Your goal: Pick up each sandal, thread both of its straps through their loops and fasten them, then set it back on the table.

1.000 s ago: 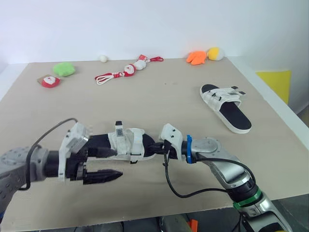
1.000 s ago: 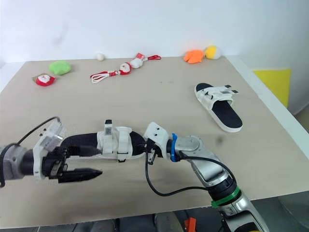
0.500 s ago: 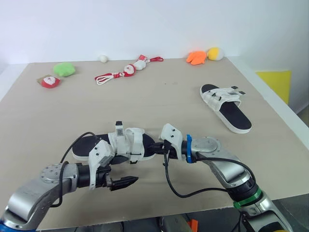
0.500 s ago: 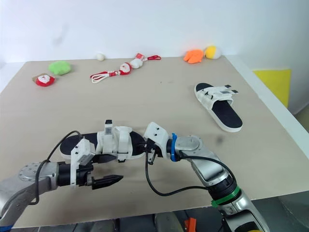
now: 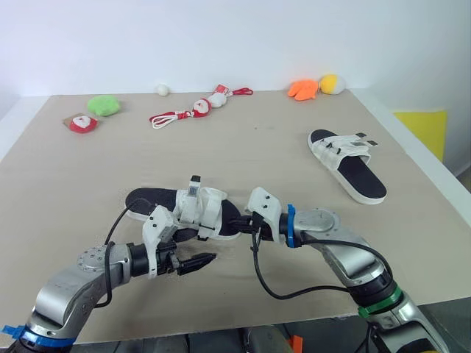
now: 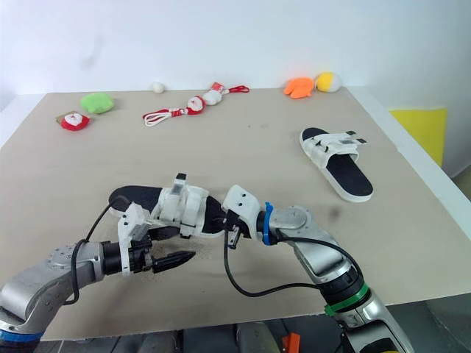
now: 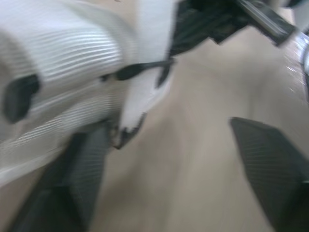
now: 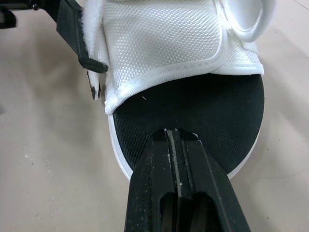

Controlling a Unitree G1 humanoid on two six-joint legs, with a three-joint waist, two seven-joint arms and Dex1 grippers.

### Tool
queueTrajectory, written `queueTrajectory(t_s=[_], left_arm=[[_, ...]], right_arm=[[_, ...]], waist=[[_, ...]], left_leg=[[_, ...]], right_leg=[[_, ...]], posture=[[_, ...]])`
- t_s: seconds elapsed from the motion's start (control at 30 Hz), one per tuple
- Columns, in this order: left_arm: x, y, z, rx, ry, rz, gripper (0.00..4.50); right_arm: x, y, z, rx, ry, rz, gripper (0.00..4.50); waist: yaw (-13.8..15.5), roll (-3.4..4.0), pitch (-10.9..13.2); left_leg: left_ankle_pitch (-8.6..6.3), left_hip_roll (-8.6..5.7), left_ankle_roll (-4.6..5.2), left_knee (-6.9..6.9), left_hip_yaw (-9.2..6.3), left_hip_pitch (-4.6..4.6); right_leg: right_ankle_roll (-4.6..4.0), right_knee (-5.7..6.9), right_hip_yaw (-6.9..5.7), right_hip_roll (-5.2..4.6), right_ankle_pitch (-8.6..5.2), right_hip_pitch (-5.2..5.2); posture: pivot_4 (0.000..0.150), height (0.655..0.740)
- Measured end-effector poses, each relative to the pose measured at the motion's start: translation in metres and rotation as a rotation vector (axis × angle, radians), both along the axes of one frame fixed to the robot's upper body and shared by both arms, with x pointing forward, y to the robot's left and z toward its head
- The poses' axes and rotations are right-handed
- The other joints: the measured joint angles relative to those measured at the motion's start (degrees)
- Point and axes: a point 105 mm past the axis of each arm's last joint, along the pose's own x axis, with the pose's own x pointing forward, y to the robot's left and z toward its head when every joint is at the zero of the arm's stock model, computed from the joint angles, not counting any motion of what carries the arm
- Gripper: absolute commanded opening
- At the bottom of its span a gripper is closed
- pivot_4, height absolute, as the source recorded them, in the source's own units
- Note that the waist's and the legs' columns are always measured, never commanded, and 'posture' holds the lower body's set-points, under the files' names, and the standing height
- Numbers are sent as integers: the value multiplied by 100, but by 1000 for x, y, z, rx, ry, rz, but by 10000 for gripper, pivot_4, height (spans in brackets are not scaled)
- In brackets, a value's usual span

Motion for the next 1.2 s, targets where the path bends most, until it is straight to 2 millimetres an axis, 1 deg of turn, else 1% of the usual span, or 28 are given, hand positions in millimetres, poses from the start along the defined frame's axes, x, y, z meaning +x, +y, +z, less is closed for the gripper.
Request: queueTrajectory(t_s=[0.03, 0.07, 0.1, 0.13, 0.17, 0.2, 0.37, 0.4, 0.43, 0.47, 0.6, 0.7, 0.87, 1.2], left_arm=[[0, -1, 0, -7, 2, 1, 23647], [0, -2, 1, -14, 3, 0, 20279], [0, -3, 1, -20, 6, -1, 14060], [-1, -3, 1, -23, 13, -2, 11204], [-1, -3, 1, -26, 19, -4, 4726], [-1, -4, 0, -27, 21, -5, 944], [-5, -4, -1, -30, 41, -17, 944], [-9, -2, -2, -20, 59, -35, 944], [-24, 0, -6, 4, 110, -93, 944], [-32, 0, -9, 9, 143, -119, 944], [-50, 1, -11, 30, 202, -197, 944], [-54, 1, -9, 33, 204, -216, 944], [-61, -2, -4, 21, 204, -262, 944], [-64, -4, -3, 9, 203, -283, 944]], right_arm=[[0, 0, 0, 0, 0, 0, 0], [0, 0, 0, 0, 0, 1, 0], [0, 0, 0, 0, -1, 3, 0], [-1, 1, 0, 1, 0, 4, 0], [-1, 1, 0, 1, 0, 6, 0], [-1, 1, 0, 1, 0, 7, 0], [-1, 2, 0, 1, -1, 9, 0], [-1, 3, 0, 2, -1, 11, 0], [-2, 4, 0, 4, 0, 15, 0], [-2, 3, 0, 4, 2, 15, 0], [-1, 3, 0, 5, 0, 12, 0], [-2, 3, 0, 6, 1, 11, 0], [-2, 4, 0, 8, 1, 15, 0], [-2, 5, 1, 11, -1, 17, 0]], waist=[[0, 1, 0], [0, 1, 0], [0, 0, 0], [0, 0, 0], [0, 1, 0], [0, 0, 0], [0, 0, 0], [-7, -3, -2], [-21, -3, -3], [-18, 4, -4], [-16, 0, -2], [-16, 1, -3], [-17, 1, -4], [-18, 1, -4]], left_leg=[[0, 0, 0, -1, 0, 0], [-1, 0, -1, -2, 0, 0], [-2, 1, -1, -3, -1, 0], [-4, 1, 0, -4, -1, 0], [-5, 1, 1, -5, -1, 0], [-8, 1, 3, -6, -1, 0], [-9, 0, 4, -5, -1, 0], [-10, 2, 4, -6, -1, 0], [-17, 5, 1, -8, 1, 1], [-19, 4, 3, -9, 1, 1], [-19, 5, 3, -8, 1, 1], [-19, 4, 3, -8, 2, 3], [-25, 6, 2, -12, 3, 3], [-27, 7, 3, -15, 5, 2]], right_leg=[[1, 0, 0, 0, 1, 5], [1, 0, 0, 0, 1, 5], [2, 0, -1, 1, 1, 5], [2, 0, -1, 1, 1, 6], [2, 0, -1, 1, 1, 6], [2, 0, -1, 1, 1, 6], [2, 0, -1, 1, 1, 6], [2, 0, -1, 2, 1, 3], [0, 0, -1, 2, 0, 2], [-3, 0, -1, 1, -2, 3], [-5, 0, -2, 2, -3, -5], [-5, 0, -1, 1, -4, -21], [-9, 0, -2, 2, -5, -18], [-11, 0, -2, 2, -7, -7]], posture=[[1500, 7400], [1500, 7400], [1500, 7400], [1500, 7400], [1500, 7400], [1500, 7400], [1500, 7400], [1500, 7400], [1500, 7400], [1500, 7400], [1500, 7400], [1500, 7400], [1500, 7400], [1500, 7400]])
